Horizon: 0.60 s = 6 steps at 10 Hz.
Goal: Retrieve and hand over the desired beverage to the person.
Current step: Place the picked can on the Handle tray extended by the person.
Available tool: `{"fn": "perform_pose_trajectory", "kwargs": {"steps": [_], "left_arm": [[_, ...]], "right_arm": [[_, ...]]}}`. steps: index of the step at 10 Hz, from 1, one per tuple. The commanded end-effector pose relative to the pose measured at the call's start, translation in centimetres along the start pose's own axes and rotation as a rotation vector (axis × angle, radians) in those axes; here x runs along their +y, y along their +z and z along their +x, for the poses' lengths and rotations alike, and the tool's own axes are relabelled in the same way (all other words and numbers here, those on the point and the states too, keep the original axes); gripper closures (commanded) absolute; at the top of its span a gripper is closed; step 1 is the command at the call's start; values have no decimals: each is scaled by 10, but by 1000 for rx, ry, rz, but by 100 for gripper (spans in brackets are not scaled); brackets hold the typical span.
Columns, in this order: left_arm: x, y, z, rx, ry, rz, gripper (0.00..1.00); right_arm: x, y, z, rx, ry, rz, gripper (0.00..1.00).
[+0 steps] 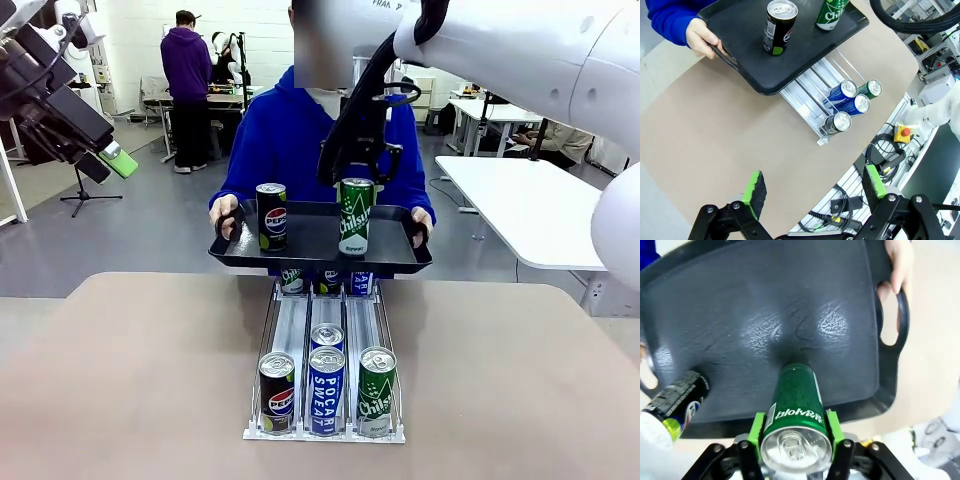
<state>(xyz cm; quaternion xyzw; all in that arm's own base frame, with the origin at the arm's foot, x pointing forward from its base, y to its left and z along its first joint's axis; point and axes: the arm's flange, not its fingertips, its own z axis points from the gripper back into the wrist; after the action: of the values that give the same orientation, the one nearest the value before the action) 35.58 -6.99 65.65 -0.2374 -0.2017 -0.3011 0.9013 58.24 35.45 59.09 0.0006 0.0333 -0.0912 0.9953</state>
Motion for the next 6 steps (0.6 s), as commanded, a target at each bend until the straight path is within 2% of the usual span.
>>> {"fn": "perform_pose_trajectory", "kwargs": {"steps": [1, 4, 5, 6], "left_arm": [[1, 3, 0, 13, -10, 5, 0], [1, 3, 0, 13, -10, 5, 0], [1, 3, 0, 13, -10, 5, 0], [1, 3, 0, 13, -10, 5, 0]], "right_arm": [[14, 15, 7, -5, -25, -34, 42], [11, 11, 8, 3, -13, -23, 42], [11, 11, 8, 14, -6, -20, 0], [11, 11, 7, 10, 0, -19, 0]]}}
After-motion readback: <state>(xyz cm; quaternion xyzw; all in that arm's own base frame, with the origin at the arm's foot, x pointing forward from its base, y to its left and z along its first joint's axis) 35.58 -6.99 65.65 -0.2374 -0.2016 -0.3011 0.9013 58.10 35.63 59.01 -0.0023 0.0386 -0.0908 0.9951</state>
